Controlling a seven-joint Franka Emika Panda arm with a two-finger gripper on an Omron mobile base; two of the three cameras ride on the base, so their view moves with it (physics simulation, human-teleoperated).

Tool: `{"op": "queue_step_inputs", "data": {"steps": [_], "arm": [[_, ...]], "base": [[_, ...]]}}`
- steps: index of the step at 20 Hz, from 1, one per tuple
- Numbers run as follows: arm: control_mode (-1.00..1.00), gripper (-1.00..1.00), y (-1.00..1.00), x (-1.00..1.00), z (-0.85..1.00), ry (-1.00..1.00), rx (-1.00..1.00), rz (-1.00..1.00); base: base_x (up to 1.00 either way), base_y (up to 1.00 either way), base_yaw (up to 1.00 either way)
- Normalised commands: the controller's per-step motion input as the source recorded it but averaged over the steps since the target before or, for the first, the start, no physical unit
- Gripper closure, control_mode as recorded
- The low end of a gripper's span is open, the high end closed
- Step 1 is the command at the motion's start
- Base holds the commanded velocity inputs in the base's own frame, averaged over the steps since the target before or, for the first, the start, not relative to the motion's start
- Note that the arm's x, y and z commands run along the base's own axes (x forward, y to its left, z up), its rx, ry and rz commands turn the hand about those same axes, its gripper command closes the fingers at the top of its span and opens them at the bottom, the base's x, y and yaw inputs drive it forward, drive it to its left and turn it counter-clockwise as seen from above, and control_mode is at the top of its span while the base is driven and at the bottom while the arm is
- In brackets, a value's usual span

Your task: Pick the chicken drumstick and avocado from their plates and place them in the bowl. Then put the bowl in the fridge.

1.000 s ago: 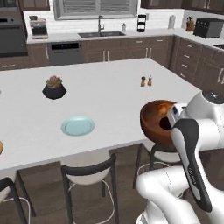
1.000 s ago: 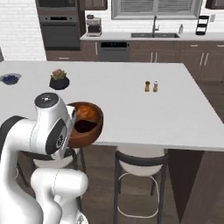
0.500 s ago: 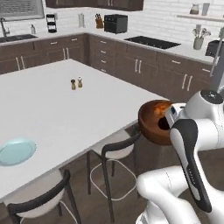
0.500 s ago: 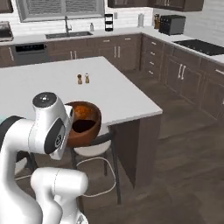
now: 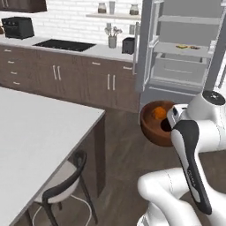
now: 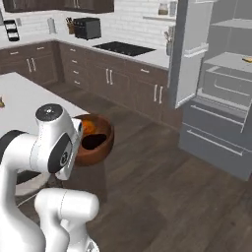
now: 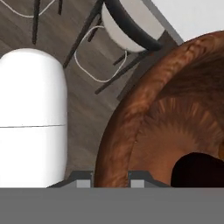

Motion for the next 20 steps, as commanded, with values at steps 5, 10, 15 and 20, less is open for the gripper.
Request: {"op": "queue_step_inputs", "data": {"steps": [5, 10, 15, 20], "arm": [[1.0, 1.0, 0.0, 0.0, 0.0, 0.0, 0.0, 0.0], [1.0, 1.0, 0.0, 0.0, 0.0, 0.0, 0.0, 0.0], [1.0, 1.0, 0.0, 0.0, 0.0, 0.0, 0.0, 0.0], [1.0, 1.0, 0.0, 0.0, 0.0, 0.0, 0.0, 0.0]], "base": [[1.0, -0.48, -0.31], [1.0, -0.42, -0.27], [1.0, -0.09, -0.36], [1.0, 0.06, -0.26]]}}
